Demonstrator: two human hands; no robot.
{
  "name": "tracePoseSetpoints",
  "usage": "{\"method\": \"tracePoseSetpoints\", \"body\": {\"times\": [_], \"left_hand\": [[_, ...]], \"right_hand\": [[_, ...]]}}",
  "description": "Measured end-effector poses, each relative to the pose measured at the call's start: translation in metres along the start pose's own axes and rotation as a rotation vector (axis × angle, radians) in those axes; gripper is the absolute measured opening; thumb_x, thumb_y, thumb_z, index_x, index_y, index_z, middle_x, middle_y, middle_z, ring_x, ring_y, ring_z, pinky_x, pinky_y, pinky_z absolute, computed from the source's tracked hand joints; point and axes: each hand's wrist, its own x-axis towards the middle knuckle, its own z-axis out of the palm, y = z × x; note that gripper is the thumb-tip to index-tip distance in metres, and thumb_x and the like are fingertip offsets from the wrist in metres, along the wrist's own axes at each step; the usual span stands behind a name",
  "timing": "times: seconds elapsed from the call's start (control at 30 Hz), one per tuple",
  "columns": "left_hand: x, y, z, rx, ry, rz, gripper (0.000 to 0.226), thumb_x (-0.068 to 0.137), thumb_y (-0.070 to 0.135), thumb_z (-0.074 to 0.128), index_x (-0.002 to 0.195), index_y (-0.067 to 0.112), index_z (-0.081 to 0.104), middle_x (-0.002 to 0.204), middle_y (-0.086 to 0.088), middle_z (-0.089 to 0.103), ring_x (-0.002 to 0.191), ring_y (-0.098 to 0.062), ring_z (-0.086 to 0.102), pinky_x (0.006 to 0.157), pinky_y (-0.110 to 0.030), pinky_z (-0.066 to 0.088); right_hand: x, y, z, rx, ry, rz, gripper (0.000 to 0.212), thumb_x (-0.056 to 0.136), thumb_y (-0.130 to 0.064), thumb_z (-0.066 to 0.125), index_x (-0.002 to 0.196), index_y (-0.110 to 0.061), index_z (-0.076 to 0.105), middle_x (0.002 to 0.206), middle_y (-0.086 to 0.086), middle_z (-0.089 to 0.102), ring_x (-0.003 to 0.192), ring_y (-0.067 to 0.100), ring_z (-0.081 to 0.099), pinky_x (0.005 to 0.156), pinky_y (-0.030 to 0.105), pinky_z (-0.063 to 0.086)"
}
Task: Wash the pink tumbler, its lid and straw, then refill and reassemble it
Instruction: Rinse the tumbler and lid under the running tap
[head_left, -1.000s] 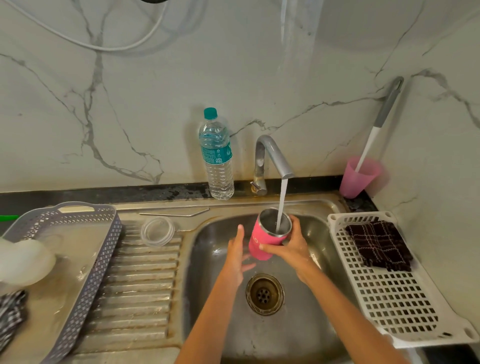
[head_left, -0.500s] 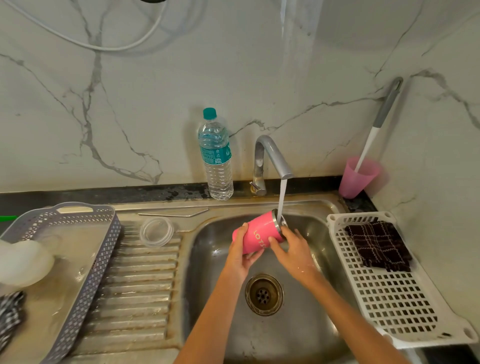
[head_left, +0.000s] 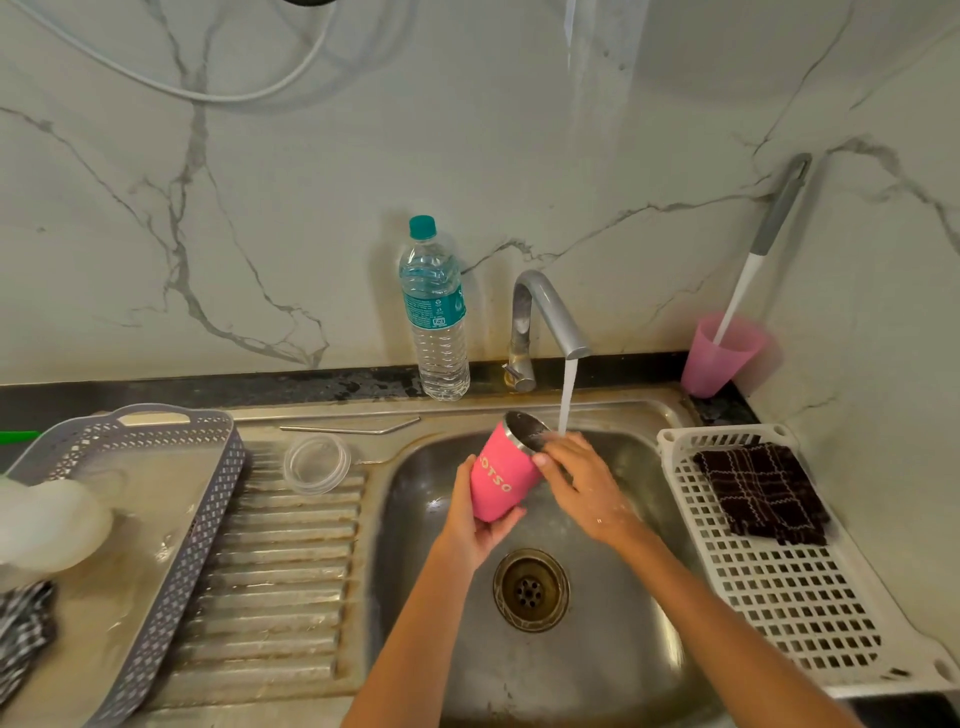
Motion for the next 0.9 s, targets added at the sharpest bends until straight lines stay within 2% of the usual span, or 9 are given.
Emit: {"method": "tracePoseSetpoints", "body": {"times": [0.13,0.23,0.4,0.5,0.57,0.63,0.7,0.83,0.9], "left_hand": [[-0.002,-0.010,-0.007,0.045,-0.095,-0.005,0.065,0.084,0.061,0.063,0.128,0.013,0.055,0.123,-0.022,0.064,0.106,-0.039,0.067,0.085,-0.051,0.057],[-0.010,-0.017,-0.007,0.178,-0.112,0.118,0.066,0.079,0.058,0.070,0.130,0.019,0.054,0.119,-0.016,0.068,0.105,-0.028,0.070,0.082,-0.042,0.059],[-0.024,-0.011,0.003,0.532,0.072,0.438,0.054,0.082,0.045,0.073,0.126,0.028,0.046,0.114,-0.004,0.066,0.090,-0.014,0.070,0.062,-0.022,0.057],[-0.029,0.002,0.016,0.731,0.267,0.635,0.056,0.078,0.045,0.078,0.122,0.031,0.045,0.117,0.002,0.061,0.094,-0.013,0.064,0.063,-0.016,0.047],[-0.029,0.004,0.019,0.937,0.356,0.732,0.068,0.075,0.048,0.078,0.130,0.029,0.044,0.121,0.005,0.055,0.104,-0.016,0.059,0.075,-0.021,0.043],[-0.030,0.001,0.022,1.086,0.347,0.812,0.076,0.072,0.050,0.079,0.134,0.028,0.042,0.121,0.010,0.049,0.108,-0.013,0.053,0.080,-0.026,0.042],[-0.030,-0.004,0.028,1.231,0.300,0.900,0.076,0.069,0.054,0.078,0.133,0.031,0.044,0.121,0.012,0.049,0.110,-0.011,0.048,0.082,-0.028,0.045],[-0.020,-0.014,0.047,1.537,0.216,1.067,0.072,0.072,0.059,0.072,0.134,0.033,0.046,0.126,0.007,0.051,0.111,-0.017,0.043,0.084,-0.030,0.045],[-0.014,-0.015,0.058,1.597,0.173,1.090,0.068,0.078,0.059,0.068,0.136,0.031,0.048,0.130,0.003,0.047,0.114,-0.021,0.040,0.086,-0.032,0.044]], "right_hand": [[0.012,-0.013,0.011,0.060,0.141,0.277,0.041,0.098,-0.040,0.045,0.073,-0.011,0.058,0.065,0.004,0.057,0.064,0.018,0.055,0.062,0.026,0.039],[0.015,-0.014,0.016,0.137,0.247,0.674,0.042,0.101,-0.039,0.040,0.087,-0.007,0.064,0.073,0.007,0.058,0.071,0.024,0.058,0.064,0.033,0.043],[0.011,0.004,0.022,0.772,0.153,1.107,0.045,0.095,-0.051,0.047,0.111,-0.011,0.057,0.100,0.011,0.068,0.085,0.025,0.067,0.063,0.031,0.053],[0.004,0.008,0.029,0.925,0.094,1.170,0.040,0.096,-0.048,0.046,0.115,-0.015,0.062,0.104,0.008,0.068,0.099,0.026,0.063,0.074,0.035,0.049],[-0.004,0.002,0.029,0.993,0.042,1.177,0.034,0.097,-0.044,0.047,0.106,-0.016,0.063,0.093,0.006,0.066,0.091,0.023,0.060,0.078,0.037,0.045],[-0.011,-0.002,0.031,1.117,0.039,1.166,0.032,0.095,-0.043,0.051,0.100,-0.013,0.061,0.089,0.010,0.065,0.085,0.025,0.061,0.080,0.039,0.048],[-0.014,-0.005,0.032,1.271,0.077,1.148,0.036,0.093,-0.043,0.054,0.109,-0.011,0.059,0.104,0.016,0.061,0.092,0.032,0.062,0.084,0.045,0.052],[-0.016,-0.011,0.029,1.493,0.200,1.101,0.046,0.094,-0.044,0.052,0.119,-0.006,0.057,0.103,0.015,0.060,0.088,0.026,0.061,0.058,0.036,0.054],[-0.019,-0.010,0.026,1.541,0.278,1.118,0.040,0.095,-0.043,0.052,0.115,-0.008,0.056,0.102,0.015,0.059,0.089,0.027,0.060,0.058,0.037,0.054]]}}
